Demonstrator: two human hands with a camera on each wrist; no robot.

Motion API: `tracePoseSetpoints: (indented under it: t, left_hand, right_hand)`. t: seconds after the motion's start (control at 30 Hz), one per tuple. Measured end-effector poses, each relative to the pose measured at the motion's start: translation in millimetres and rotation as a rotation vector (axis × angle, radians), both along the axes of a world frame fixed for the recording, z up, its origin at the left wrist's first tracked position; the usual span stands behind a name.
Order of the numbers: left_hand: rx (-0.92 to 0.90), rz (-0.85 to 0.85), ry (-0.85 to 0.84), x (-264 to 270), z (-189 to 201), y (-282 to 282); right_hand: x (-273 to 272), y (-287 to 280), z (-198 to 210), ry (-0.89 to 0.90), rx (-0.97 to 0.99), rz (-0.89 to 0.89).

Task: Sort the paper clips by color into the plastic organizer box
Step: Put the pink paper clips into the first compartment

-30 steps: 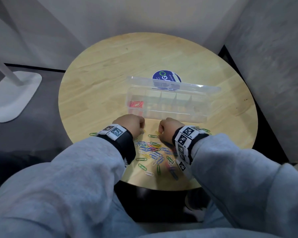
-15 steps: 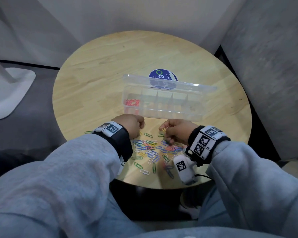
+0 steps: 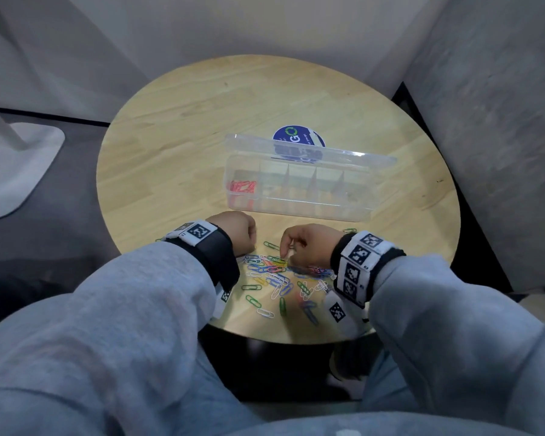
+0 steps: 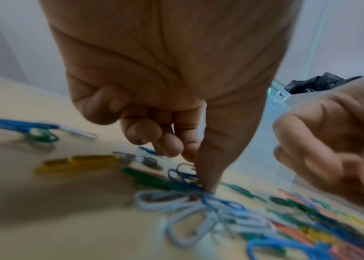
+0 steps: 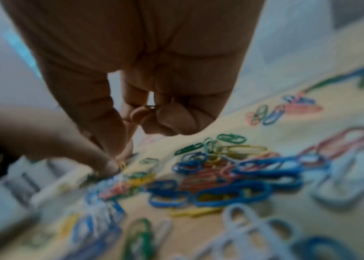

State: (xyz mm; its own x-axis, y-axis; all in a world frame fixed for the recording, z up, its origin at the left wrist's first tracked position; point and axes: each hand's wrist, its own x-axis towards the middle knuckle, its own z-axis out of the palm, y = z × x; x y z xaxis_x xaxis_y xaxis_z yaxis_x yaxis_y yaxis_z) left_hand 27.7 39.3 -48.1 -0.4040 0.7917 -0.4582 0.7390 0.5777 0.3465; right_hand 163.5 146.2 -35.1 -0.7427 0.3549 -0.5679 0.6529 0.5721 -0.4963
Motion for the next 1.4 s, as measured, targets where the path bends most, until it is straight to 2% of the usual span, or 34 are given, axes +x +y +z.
tracePoseSetpoints:
  t: [0.1,0.23,0.43,0.6,0.77,0.83,0.93,1.07,1.17,1.27,1.4]
  left_hand:
    - [0.026,0.053,-0.075,-3,2,-3]
    - [0.086,0.164,-0.284,-13,7,-4]
    - [0.210,0.259,-0.537,-20,6,-5]
    - [0.166,0.275,-0.593,-16,13,-4]
    - [0.076,0.306,-0.564,-4,15,-4]
    - [0.021,0.176,-0.482,1,14,-4]
    - [-0.081,-0.075,-0.272,12,18,-7]
    - [-0.147,-0.218,-0.091,24,19,-10]
    - [-0.207,-0.289,-0.069,26,16,-8]
    - [-0.227,-0.335,-0.052,28,9,-4]
    - [-0.184,-0.341,-0.030,27,4,-3]
  right_hand:
    - [-2,-11,3,-0.113,0.135,0.180]
    - [-7,-17,-1,-0.095,0.225,0.256]
    - [-8,-14,-9,-0.054,0.240,0.187]
    - [-4,-10,-12,-0.034,0.237,0.126]
    - [-2,-5,-11,-0.056,0.232,0.073]
    - [-3,-5,-9,-0.079,0.227,0.059]
    - [-4,-6,-7,-0.109,0.251,0.066]
    - [-2,-5,-1,-0.138,0.240,0.052]
    - [2,2,-1,-0.138,0.246,0.034]
    - [6,12,-5,-0.072,0.115,-0.091]
    - [14,22,-4,0.020,-0.166,-0.364]
